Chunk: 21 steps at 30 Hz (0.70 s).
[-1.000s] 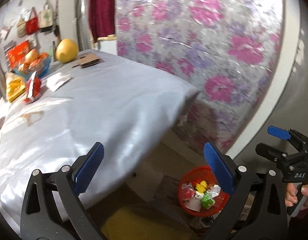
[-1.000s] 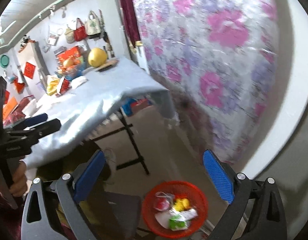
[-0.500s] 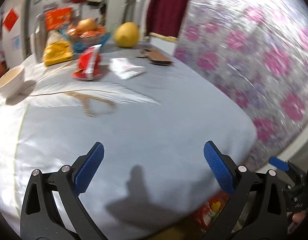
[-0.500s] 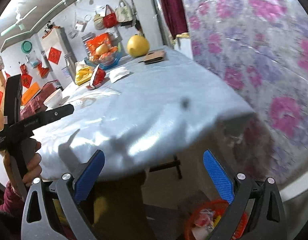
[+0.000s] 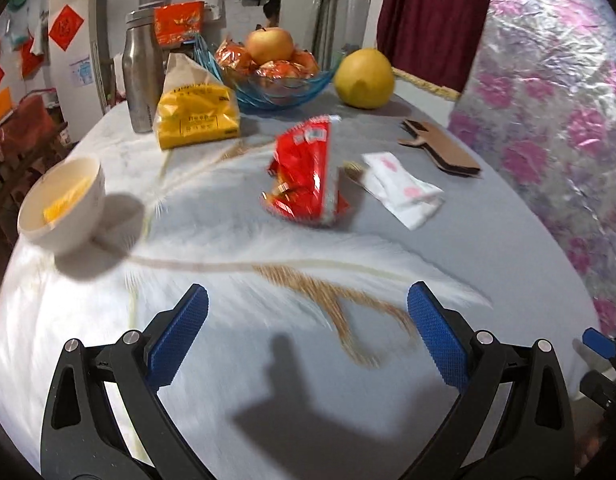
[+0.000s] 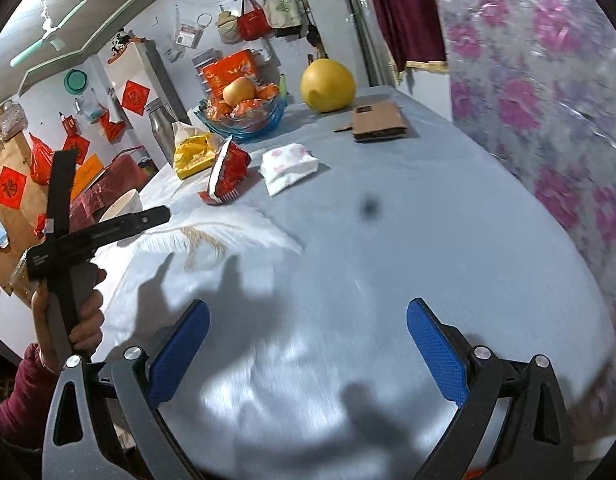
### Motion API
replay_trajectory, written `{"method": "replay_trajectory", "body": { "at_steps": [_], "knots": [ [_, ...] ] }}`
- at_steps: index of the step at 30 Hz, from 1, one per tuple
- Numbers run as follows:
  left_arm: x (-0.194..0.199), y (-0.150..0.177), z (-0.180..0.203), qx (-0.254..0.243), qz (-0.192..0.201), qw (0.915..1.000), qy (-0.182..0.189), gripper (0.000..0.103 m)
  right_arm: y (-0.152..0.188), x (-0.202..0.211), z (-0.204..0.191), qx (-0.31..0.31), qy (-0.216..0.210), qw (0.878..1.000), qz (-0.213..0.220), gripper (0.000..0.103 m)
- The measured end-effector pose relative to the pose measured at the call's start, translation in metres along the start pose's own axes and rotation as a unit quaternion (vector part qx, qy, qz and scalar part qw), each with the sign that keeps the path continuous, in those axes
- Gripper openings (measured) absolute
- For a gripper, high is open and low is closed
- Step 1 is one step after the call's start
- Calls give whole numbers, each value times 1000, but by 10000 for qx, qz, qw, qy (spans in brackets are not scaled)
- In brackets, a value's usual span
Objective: Collect trash
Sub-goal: 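Grasp the red snack bag with the left gripper while the right gripper grasps the white flowered tissue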
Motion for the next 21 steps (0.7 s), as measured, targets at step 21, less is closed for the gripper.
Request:
{"method": "replay_trajectory", "body": {
  "at_steps": [21],
  "knots": [
    [-129, -66, -9, 248, -629, 9977, 28, 96, -51, -82, 0, 35, -24, 9999, -144, 97]
  ]
}}
Point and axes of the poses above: each gripper's, at about its wrist camera, not at the fingertips, and x roughly against the way its jaws point, z to its right, y to its underside, the point moved 8 cm from there along -x, roughly the way its jaws point, and after that the axes turned 2 degrees about -y, right-handed, at the moved point
